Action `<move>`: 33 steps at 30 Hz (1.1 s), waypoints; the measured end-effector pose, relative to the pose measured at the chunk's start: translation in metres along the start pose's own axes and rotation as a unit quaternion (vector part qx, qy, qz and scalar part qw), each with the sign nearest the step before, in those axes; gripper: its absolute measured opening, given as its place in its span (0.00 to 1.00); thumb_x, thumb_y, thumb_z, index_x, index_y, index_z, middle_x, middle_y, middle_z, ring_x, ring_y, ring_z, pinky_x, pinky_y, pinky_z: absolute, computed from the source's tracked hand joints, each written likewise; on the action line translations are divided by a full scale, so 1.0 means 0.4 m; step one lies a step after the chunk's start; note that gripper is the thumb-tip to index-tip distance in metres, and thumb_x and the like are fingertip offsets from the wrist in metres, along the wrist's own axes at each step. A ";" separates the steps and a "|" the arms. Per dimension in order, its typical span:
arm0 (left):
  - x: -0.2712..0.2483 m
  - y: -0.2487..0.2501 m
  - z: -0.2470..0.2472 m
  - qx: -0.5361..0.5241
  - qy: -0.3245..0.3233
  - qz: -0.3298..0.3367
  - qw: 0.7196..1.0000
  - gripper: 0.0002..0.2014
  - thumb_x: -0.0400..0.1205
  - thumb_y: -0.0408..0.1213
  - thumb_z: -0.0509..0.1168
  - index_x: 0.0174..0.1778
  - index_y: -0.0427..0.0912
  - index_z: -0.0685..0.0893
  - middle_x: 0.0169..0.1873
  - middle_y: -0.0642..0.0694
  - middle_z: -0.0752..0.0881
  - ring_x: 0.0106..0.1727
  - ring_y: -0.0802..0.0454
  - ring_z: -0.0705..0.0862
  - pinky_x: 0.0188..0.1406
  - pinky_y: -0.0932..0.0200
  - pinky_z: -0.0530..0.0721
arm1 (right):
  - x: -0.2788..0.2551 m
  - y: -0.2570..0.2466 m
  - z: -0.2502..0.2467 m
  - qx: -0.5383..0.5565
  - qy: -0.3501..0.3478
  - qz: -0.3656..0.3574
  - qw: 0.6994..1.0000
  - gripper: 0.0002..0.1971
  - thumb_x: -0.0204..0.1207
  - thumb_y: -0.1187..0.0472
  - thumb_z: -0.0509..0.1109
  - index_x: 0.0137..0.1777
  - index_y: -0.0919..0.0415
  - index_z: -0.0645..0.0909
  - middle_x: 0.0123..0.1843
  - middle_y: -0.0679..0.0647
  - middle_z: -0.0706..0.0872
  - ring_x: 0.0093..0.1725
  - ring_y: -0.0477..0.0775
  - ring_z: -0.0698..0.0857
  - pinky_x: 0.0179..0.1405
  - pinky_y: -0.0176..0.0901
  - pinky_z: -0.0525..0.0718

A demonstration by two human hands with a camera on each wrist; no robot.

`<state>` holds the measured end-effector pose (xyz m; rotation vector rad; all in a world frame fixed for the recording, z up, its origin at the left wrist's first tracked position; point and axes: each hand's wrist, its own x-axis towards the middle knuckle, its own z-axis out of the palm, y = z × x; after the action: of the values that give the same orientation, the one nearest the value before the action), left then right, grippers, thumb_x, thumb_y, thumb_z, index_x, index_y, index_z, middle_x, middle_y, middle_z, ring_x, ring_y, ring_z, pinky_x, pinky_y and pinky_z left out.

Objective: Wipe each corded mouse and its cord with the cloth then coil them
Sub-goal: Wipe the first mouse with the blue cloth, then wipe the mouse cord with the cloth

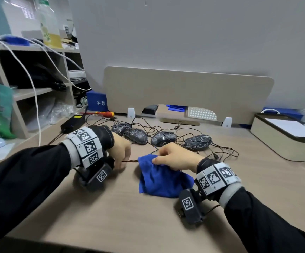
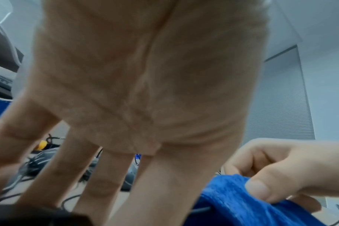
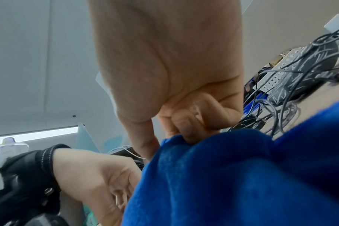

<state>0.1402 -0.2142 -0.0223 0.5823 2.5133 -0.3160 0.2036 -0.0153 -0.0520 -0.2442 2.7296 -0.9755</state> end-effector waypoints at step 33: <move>0.113 0.061 0.055 -0.663 0.236 0.211 0.678 0.11 0.75 0.33 0.70 0.29 0.39 0.75 0.16 0.55 0.61 0.16 0.61 0.56 0.16 0.74 0.51 | 0.015 0.067 -0.010 0.291 0.160 -0.023 0.943 0.15 0.83 0.62 0.69 0.34 0.57 0.74 0.26 0.46 0.71 0.22 0.38 0.69 0.20 0.28 0.66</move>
<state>0.1269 -0.1847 -0.0677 0.5605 2.1125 1.8762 0.1948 0.0060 -0.0671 -0.0413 2.5462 -1.9188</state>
